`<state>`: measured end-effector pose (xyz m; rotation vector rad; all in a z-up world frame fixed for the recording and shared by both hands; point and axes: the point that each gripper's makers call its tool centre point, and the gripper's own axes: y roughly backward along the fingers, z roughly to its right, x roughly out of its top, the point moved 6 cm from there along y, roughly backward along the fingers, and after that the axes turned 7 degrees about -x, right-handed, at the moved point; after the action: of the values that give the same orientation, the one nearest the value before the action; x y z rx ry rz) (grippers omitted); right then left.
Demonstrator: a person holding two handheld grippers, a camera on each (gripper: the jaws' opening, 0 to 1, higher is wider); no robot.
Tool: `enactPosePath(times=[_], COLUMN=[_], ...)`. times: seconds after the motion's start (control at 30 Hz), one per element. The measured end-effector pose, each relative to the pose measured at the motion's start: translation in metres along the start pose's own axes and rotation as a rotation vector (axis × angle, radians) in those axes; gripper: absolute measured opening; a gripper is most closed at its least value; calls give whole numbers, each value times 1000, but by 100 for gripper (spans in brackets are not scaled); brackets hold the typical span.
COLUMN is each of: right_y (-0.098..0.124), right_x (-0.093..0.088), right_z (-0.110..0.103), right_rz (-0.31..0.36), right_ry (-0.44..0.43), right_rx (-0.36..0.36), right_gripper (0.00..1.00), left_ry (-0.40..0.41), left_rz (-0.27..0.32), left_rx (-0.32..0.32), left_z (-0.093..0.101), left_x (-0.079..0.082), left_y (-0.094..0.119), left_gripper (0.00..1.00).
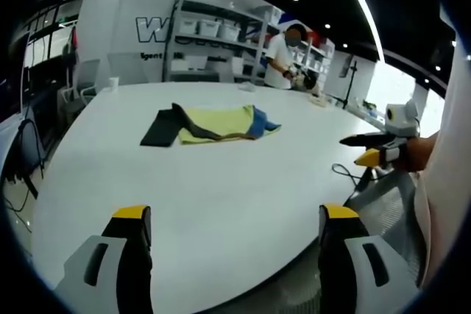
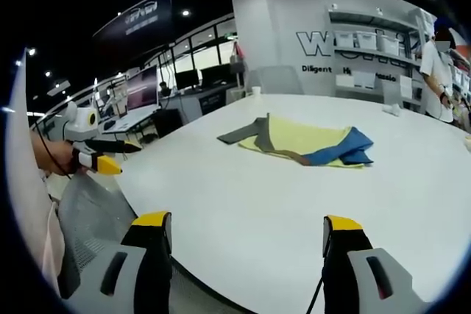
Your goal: Fold the garment on the visible template until the final outline fits inside the template.
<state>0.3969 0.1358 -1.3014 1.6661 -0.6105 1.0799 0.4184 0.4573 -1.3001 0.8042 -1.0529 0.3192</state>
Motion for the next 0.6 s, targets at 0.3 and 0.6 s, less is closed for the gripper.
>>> enactPosePath(times=[0.3,0.6], right_y=[0,0], right_x=[1,1], right_z=[-1,1], right_rz=[4,4], right_ry=[3,-7], right_rx=[4,6], right_gripper=[81,80], left_ry=[5,11], left_rz=[-5,-20], left_rx=[-3,-8], left_z=[0,0], left_x=[0,-1], left_y=[0,-2], left_gripper=[91,91])
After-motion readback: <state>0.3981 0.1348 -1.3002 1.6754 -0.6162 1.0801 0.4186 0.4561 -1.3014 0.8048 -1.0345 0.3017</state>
